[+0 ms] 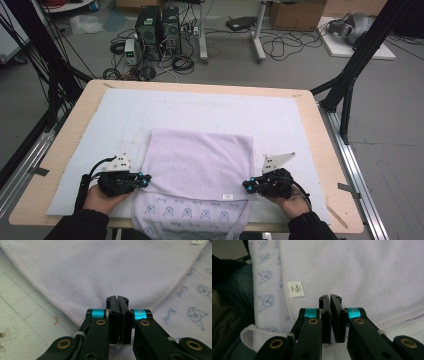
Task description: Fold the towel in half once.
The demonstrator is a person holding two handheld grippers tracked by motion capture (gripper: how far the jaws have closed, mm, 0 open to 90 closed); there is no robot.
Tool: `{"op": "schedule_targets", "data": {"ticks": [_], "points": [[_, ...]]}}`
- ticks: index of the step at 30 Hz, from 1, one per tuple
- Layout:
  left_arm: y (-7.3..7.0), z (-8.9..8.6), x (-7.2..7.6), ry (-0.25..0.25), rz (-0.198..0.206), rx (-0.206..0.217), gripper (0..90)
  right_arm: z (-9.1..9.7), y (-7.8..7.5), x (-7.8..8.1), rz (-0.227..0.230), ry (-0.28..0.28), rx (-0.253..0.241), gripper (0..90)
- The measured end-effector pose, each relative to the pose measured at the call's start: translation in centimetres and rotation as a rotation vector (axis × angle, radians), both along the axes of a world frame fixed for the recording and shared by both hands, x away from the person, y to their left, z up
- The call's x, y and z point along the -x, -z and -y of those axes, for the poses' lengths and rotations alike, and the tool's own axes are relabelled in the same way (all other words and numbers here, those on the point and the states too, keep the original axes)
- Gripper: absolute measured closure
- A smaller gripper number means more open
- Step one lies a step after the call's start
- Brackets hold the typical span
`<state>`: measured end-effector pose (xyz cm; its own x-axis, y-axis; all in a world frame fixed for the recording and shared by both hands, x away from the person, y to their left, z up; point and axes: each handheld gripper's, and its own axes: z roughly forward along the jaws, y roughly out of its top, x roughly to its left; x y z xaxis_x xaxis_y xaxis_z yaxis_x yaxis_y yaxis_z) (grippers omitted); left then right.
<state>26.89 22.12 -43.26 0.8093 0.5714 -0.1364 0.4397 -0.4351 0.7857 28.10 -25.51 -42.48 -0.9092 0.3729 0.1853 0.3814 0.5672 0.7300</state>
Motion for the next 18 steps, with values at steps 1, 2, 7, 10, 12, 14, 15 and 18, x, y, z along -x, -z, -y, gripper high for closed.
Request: {"op": "schedule_targets", "data": {"ticks": [1, 2, 7, 10, 12, 14, 15, 18], "points": [[-0.3, -0.1, 0.1, 0.001, 0.004, 0.007, 88.0, 0.0, -0.2, 0.0, 0.007, -0.002, -0.008, 87.3], [-0.5, -0.1, 0.3, 0.003, 0.007, 0.011, 88.1, 0.1, -0.5, 0.1, 0.007, -0.009, -0.014, 87.3], [-1.7, -0.4, 1.7, 0.016, 0.032, 0.028, 88.1, 0.2, -1.6, 1.1, 0.032, -0.018, -0.025, 87.3], [-2.0, -0.7, 2.9, 0.022, 0.039, 0.034, 88.1, 0.3, -2.0, 2.0, 0.023, -0.028, -0.035, 87.3], [-2.1, -0.8, 3.8, 0.029, 0.039, 0.037, 88.1, 0.3, -2.2, 2.8, 0.019, -0.049, -0.031, 87.3], [-2.1, -0.9, 4.4, 0.040, 0.047, 0.032, 87.5, 0.3, -2.2, 3.6, -0.004, -0.078, -0.047, 84.6], [-2.1, -0.9, 4.4, 0.036, 0.049, 0.034, 83.6, 0.2, -2.2, 3.8, -0.017, -0.092, -0.066, 77.3], [-2.3, -1.0, 3.6, 0.016, 0.049, 0.047, 71.2, 0.3, -2.3, 3.2, 0.001, -0.055, -0.072, 69.4]]}}
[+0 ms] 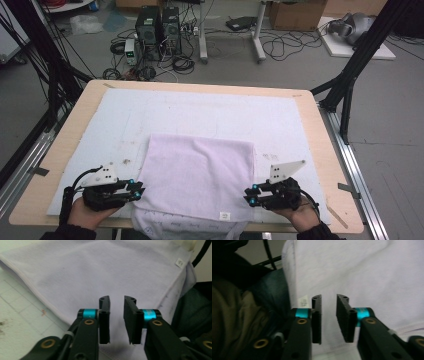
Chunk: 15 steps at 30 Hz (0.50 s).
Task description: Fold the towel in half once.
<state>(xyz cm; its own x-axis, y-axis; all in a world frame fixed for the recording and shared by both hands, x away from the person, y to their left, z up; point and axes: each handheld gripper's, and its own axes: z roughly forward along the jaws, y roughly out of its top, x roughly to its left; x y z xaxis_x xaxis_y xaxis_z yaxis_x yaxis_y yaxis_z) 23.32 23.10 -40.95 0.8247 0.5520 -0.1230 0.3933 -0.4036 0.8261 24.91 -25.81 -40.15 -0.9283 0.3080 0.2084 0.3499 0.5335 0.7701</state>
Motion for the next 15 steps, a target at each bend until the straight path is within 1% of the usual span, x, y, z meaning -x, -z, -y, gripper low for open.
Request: {"op": "schedule_targets", "data": {"ticks": [1, 2, 3, 4, 5, 6, 8, 9, 10, 11, 12, 13, 14, 15], "points": [[-0.1, 0.1, -0.5, -0.002, 0.000, 0.002, 69.1, 0.1, -0.1, -0.6, 0.004, 0.031, -0.001, 68.0], [-0.2, 0.2, -1.1, -0.007, 0.008, -0.003, 68.0, 0.2, -0.2, -1.5, 0.007, 0.050, 0.004, 64.4], [-0.2, 0.3, -1.8, -0.010, 0.013, -0.005, 66.4, 0.3, -0.3, -2.3, 0.001, 0.073, 0.001, 60.3], [-0.3, 0.5, -2.5, -0.008, 0.013, -0.002, 65.6, 0.4, -0.5, -3.3, 0.000, 0.083, -0.016, 59.9], [-0.3, 0.6, -3.4, -0.020, 0.019, -0.012, 65.0, 0.5, -0.5, -4.1, 0.002, 0.086, -0.032, 59.8], [-0.4, 0.7, -4.2, -0.043, 0.026, -0.015, 63.5, 0.5, -0.7, -5.0, 0.017, 0.100, -0.018, 57.5], [-0.5, 0.7, -5.8, -0.062, 0.033, -0.018, 62.4, 0.5, -0.7, -6.8, 0.028, 0.144, 0.005, 55.4], [-0.5, 0.9, -7.2, -0.085, 0.032, -0.030, 62.5, 0.5, -0.8, -7.5, 0.036, 0.159, 0.018, 54.1], [-0.6, 1.0, -8.4, -0.093, 0.022, -0.041, 64.0, 0.5, -0.7, -8.5, 0.058, 0.182, 0.034, 50.8], [-0.6, 1.2, -9.6, -0.120, 0.027, -0.062, 64.9, 0.5, -0.7, -9.4, 0.062, 0.206, 0.041, 48.0], [-0.7, 1.4, -10.8, -0.142, 0.023, -0.064, 64.7, 0.5, -0.7, -10.5, 0.066, 0.231, 0.050, 46.6], [-0.7, 1.4, -11.7, -0.146, 0.017, -0.062, 64.6, 0.6, -0.6, -11.5, 0.060, 0.245, 0.059, 44.9], [-0.7, 1.5, -13.0, -0.162, 0.006, -0.055, 64.3, 0.6, -0.5, -12.1, 0.067, 0.258, 0.063, 44.2], [-0.5, 1.4, -13.8, -0.185, 0.000, -0.054, 63.0, 0.8, -0.2, -13.1, 0.061, 0.287, 0.059, 43.8]]}}
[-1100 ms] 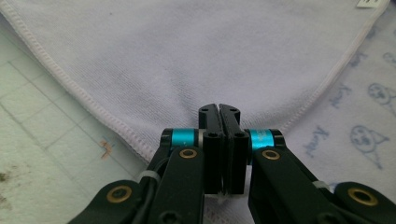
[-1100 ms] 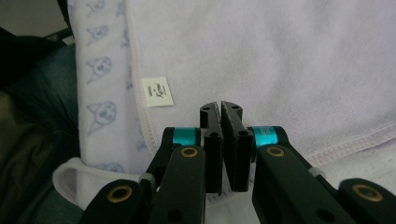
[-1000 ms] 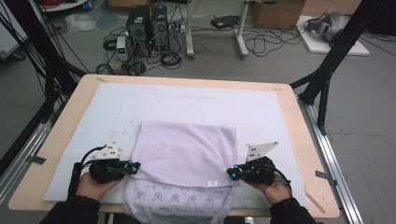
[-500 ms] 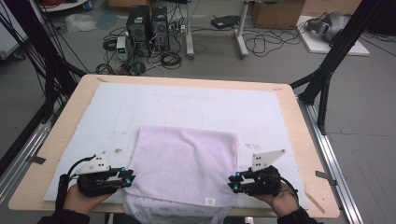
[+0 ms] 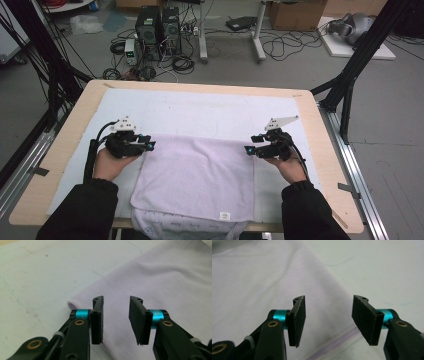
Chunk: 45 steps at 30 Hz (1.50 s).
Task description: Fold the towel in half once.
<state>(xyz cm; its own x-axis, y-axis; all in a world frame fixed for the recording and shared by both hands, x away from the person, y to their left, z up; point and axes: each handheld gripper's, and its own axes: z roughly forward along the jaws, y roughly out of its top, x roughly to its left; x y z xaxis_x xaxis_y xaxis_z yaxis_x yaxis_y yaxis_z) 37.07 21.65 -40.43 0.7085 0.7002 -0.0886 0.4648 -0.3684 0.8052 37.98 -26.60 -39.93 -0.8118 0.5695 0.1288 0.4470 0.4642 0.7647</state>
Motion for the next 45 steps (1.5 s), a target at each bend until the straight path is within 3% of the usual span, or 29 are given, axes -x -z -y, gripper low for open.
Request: {"op": "schedule_targets", "data": {"ticks": [4, 7, 10, 12, 13, 14, 17, 21, 22, 24, 27, 31, 34, 36, 37, 41, 43, 45], "points": [[1.4, 0.0, -1.8, -0.069, -0.038, 0.021, 54.1, 0.5, 1.4, -1.7, -0.017, 0.045, 0.008, 39.8], [2.8, 0.1, -2.6, -0.114, -0.078, -0.032, 47.8, 0.8, 3.0, -2.5, -0.052, 0.056, 0.029, 40.2], [3.6, 0.3, -3.1, -0.105, -0.111, -0.050, 48.0, 0.8, 4.1, -2.8, -0.068, 0.060, 0.040, 42.9], [3.7, 0.6, -3.0, -0.115, -0.090, -0.076, 51.8, 0.8, 4.5, -2.7, -0.061, 0.061, 0.043, 48.5], [3.7, 0.6, -3.0, -0.102, -0.093, -0.059, 57.1, 0.8, 4.6, -2.6, -0.051, 0.059, 0.039, 54.2], [3.7, 0.5, -3.0, -0.085, -0.096, -0.057, 73.9, 0.7, 4.5, -2.6, -0.047, 0.049, 0.053, 62.2], [3.6, 0.7, -2.9, -0.085, -0.088, -0.063, 84.5, 0.0, 4.3, -2.4, -0.039, 0.003, 0.064, 82.9], [2.8, 0.6, -3.0, -0.116, -0.046, -0.062, 86.8, -0.4, 3.5, -2.6, -0.011, -0.005, 0.091, 85.1], [2.1, 0.4, -3.2, -0.129, -0.027, -0.041, 87.0, -0.3, 3.2, -2.8, -0.005, 0.003, 0.092, 85.5], [0.3, 0.4, -3.7, -0.141, 0.014, -0.046, 87.2, -0.1, 1.8, -3.3, 0.019, 0.023, 0.094, 85.9], [-2.9, 0.6, -4.6, -0.168, 0.086, -0.053, 87.3, 0.1, -1.5, -4.7, 0.076, 0.062, 0.082, 86.1], [-8.5, 0.7, -6.0, -0.197, 0.187, -0.036, 87.3, -0.1, -6.1, -6.6, 0.152, 0.090, 0.081, 86.3], [-10.9, 0.6, -7.0, -0.212, 0.205, -0.050, 85.5, -0.2, -9.3, -7.8, 0.196, 0.105, 0.088, 83.6], [-10.6, 0.1, -7.3, -0.247, 0.197, -0.051, 71.3, -0.1, -9.8, -8.2, 0.221, 0.162, 0.075, 60.7], [-10.1, -0.2, -7.3, -0.249, 0.179, -0.043, 66.9, 0.1, -9.5, -8.4, 0.203, 0.167, 0.051, 57.9], [-6.4, -1.6, -6.3, -0.232, 0.116, -0.033, 62.8, 0.5, -7.1, -7.6, 0.149, 0.152, 0.065, 55.1], [-4.6, -1.9, -5.6, -0.219, 0.091, -0.030, 62.5, 0.5, -5.6, -7.0, 0.083, 0.117, 0.091, 53.2], [-3.1, -1.9, -4.7, -0.192, 0.080, -0.029, 61.6, 0.5, -4.5, -5.7, 0.098, 0.092, 0.111, 53.8]]}}
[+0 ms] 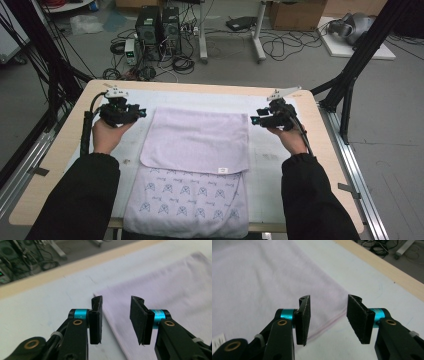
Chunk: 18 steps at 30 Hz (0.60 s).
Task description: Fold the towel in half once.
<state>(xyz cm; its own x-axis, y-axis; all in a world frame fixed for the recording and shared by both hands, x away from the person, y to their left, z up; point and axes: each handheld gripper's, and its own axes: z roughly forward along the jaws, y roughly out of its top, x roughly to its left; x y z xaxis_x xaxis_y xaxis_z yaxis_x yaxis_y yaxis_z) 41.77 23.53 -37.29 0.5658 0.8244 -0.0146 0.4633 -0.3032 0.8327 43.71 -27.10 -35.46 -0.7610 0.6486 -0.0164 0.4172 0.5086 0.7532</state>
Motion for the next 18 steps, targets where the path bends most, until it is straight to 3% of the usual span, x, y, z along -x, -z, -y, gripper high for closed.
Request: {"op": "schedule_targets", "data": {"ticks": [4, 6, 8, 10, 12, 14, 16, 17, 18], "points": [[1.5, 0.7, 1.8, 0.070, -0.008, -0.012, 59.3, 0.2, 1.6, 1.8, -0.032, -0.048, -0.026, 51.8], [1.7, 0.7, 2.5, 0.088, -0.005, 0.010, 59.0, 0.3, 1.9, 3.0, -0.044, -0.056, -0.063, 51.4], [1.9, 0.7, 3.4, 0.095, -0.004, 0.015, 58.2, 0.0, 2.1, 4.2, -0.041, -0.080, -0.067, 53.1], [2.1, 0.6, 4.4, 0.105, 0.001, 0.015, 57.8, -0.3, 2.4, 5.6, -0.040, -0.105, -0.071, 60.5], [2.3, 0.4, 5.5, 0.111, 0.012, 0.035, 57.4, -0.5, 2.8, 7.0, -0.065, -0.168, -0.083, 69.7], [2.6, 0.2, 6.4, 0.115, 0.019, 0.059, 57.4, -0.9, 3.4, 8.8, -0.057, -0.219, -0.070, 72.6], [3.0, 0.1, 7.3, 0.125, 0.017, 0.054, 57.2, -1.4, 3.7, 9.9, -0.105, -0.259, -0.040, 71.4], [3.1, 0.0, 7.7, 0.127, 0.015, 0.056, 57.1, -1.7, 3.8, 10.6, -0.102, -0.269, -0.026, 71.2], [3.4, 0.0, 8.1, 0.130, 0.017, 0.061, 57.0, -1.8, 3.9, 11.4, -0.068, -0.279, -0.040, 72.4]]}}
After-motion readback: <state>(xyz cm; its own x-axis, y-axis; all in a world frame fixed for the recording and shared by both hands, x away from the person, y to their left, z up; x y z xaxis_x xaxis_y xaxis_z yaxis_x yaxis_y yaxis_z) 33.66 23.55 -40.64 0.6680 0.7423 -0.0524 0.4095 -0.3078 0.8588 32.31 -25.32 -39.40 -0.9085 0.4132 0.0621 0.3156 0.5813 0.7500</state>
